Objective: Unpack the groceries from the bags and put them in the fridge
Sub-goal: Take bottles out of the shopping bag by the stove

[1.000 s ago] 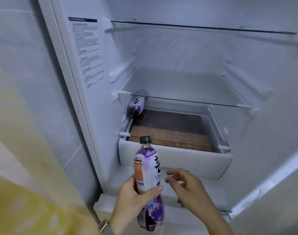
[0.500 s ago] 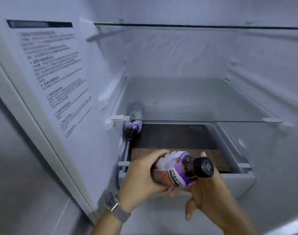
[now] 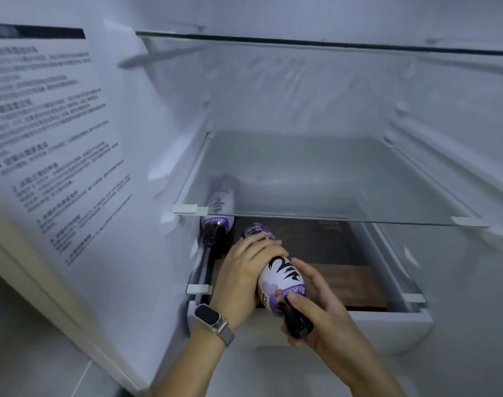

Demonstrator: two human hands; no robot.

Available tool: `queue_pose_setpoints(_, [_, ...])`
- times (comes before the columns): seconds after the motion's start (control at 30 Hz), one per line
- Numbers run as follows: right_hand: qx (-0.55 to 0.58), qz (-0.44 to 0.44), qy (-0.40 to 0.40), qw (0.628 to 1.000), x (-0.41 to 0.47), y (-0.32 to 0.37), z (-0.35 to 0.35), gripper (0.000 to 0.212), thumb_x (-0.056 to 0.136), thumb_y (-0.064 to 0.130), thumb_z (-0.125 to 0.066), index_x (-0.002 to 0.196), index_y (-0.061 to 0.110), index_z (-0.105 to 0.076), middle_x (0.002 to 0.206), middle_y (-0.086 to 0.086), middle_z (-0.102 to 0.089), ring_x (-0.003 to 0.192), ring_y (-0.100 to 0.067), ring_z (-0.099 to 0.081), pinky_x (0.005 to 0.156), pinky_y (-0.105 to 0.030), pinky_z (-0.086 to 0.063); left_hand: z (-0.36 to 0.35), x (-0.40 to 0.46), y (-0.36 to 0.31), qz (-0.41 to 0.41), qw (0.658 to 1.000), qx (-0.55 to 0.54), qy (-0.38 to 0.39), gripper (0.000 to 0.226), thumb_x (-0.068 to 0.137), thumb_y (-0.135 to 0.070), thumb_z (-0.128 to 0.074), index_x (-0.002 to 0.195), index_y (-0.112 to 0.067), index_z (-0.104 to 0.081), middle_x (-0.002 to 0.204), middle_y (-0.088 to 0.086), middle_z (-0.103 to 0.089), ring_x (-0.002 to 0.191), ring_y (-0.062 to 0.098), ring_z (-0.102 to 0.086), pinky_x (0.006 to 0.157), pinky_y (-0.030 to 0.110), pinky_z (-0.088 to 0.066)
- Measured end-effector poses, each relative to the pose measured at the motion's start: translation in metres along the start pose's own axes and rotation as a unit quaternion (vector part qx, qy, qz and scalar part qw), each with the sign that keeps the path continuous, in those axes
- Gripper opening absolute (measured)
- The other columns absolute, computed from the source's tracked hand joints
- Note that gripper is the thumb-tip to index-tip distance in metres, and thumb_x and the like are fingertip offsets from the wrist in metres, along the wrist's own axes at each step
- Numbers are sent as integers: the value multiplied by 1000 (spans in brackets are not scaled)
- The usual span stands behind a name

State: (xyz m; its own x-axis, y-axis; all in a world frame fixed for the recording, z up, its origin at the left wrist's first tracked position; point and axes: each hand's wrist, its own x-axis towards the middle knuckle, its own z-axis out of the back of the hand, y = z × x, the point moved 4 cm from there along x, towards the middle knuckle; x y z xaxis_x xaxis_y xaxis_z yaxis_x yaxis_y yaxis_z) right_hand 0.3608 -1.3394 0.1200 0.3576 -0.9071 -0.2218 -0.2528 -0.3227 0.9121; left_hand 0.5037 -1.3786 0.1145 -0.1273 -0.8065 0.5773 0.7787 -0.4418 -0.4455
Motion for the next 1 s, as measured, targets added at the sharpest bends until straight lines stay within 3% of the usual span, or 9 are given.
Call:
queue_pose_setpoints(0.17, [-27,11,-5,1000,18,-9,2,51,88,4,-63,125,37,-52,105,-7,-67,66,-22,-63,43,-28,-43,-5,-10,13,78,996,-31,11,68,76,-7,-72,134,-32,-47,148,-5,-36,137,11,-32,109,25,-32])
queue_pose_setpoints(0.3, [-136,50,10,989,37,-3,-7,55,87,6,-66,129,35,-44,116,14,-61,95,-9,-69,45,-30,-53,1,-19,18,169,981,-95,-3,70,82,13,-47,143,-21,-39,150,-3,-34,138,9,-33,112,12,-24])
queue_pose_setpoints(0.47, [-209,74,-22,975,68,3,-17,52,88,12,-67,125,37,-40,109,25,-52,87,-6,-68,53,-32,-58,8,-30,25,224,970,-93,-17,57,86,8,-44,138,-16,-47,134,-1,-53,122,12,-51,105,26,-42])
queue_pose_setpoints(0.6, [-326,118,-66,936,99,8,-24,60,84,20,-71,135,27,-42,116,8,-55,89,-14,-65,56,-34,-60,13,-38,25,220,975,5,23,43,89,-6,-48,130,-16,-55,122,-1,-60,117,13,-51,97,16,-37])
queue_pose_setpoints(0.7, [-410,160,-92,893,122,9,-30,56,78,29,-72,128,22,-49,113,0,-60,101,-22,-63,75,-46,-58,14,-40,25,218,974,30,49,42,88,-8,-49,129,-16,-55,125,-3,-57,120,12,-48,99,17,-36])
queue_pose_setpoints(0.77, [-431,180,-107,878,134,11,-33,45,79,28,-70,120,18,-55,106,-2,-64,99,-23,-63,79,-45,-56,16,-37,25,208,976,31,51,41,87,-6,-49,125,-18,-59,123,-5,-59,117,13,-51,98,20,-39])
queue_pose_setpoints(0.87, [-412,195,-114,883,146,15,-36,33,82,24,-69,112,22,-57,95,3,-65,88,-19,-65,70,-45,-58,17,-38,28,204,977,26,51,45,84,1,-45,120,-18,-63,119,-5,-61,112,12,-54,95,20,-42])
queue_pose_setpoints(1.0, [-397,188,-129,889,157,17,-37,36,82,25,-72,111,20,-52,96,-6,-63,79,-23,-66,57,-46,-58,16,-43,32,208,977,9,52,50,82,11,-41,115,-14,-68,115,-3,-62,109,12,-55,92,7,-34])
